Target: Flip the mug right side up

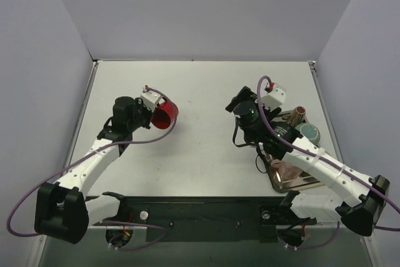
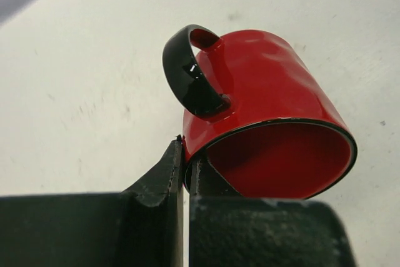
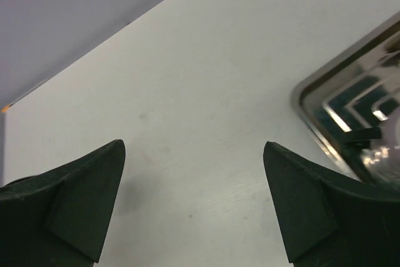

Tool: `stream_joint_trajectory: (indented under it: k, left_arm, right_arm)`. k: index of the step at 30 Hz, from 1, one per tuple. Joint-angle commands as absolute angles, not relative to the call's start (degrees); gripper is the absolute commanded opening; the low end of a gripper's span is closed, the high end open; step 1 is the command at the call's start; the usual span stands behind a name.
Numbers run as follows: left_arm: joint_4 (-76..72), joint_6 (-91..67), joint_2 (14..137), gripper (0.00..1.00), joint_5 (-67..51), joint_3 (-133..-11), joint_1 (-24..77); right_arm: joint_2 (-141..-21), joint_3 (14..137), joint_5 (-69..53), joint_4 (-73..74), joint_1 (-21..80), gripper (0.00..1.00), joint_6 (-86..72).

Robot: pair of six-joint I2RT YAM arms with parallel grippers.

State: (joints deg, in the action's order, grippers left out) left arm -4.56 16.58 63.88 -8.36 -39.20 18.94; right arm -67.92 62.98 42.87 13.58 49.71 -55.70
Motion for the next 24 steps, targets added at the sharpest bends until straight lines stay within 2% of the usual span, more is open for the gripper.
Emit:
stream_joint_trajectory:
  k: [1,3,8,15,21,23,24]
  left_arm:
    - [17.43,13.62,70.82,0.0,-17.04,-52.08,9.96]
    - [26.31,15.11,76.01,0.0,-20.2,-58.34,5.39]
    - [37.6,17.48,88.4,0.0,-22.94,-72.12,-4.03]
    - [53.68,21.53,104.48,0.0,-22.68,-88.49,-10.54]
    - [56.95,22.85,111.35,0.0,-17.93,-94.22,-10.63]
    - [57.3,23.03,112.14,0.05,-17.58,-95.09,-10.64]
    - [57.22,23.11,112.24,0.13,-17.49,-95.27,-10.63]
  right_arm:
    - [-66.53,60.03,56.34,24.94,45.28,0.9,-52.38]
    - [-68.37,60.29,56.95,28.28,44.3,0.95,-52.29]
    - [-72.5,60.39,60.29,34.36,44.03,0.96,-60.8]
    - [-75.05,54.94,63.63,37.35,43.77,0.79,-85.22]
    - [-81.46,55.46,62.32,39.63,41.66,0.77,-93.42]
    - [-82.44,54.85,62.32,39.9,40.87,0.77,-94.92]
    - [-82.79,54.58,62.14,39.73,40.35,0.77,-96.23]
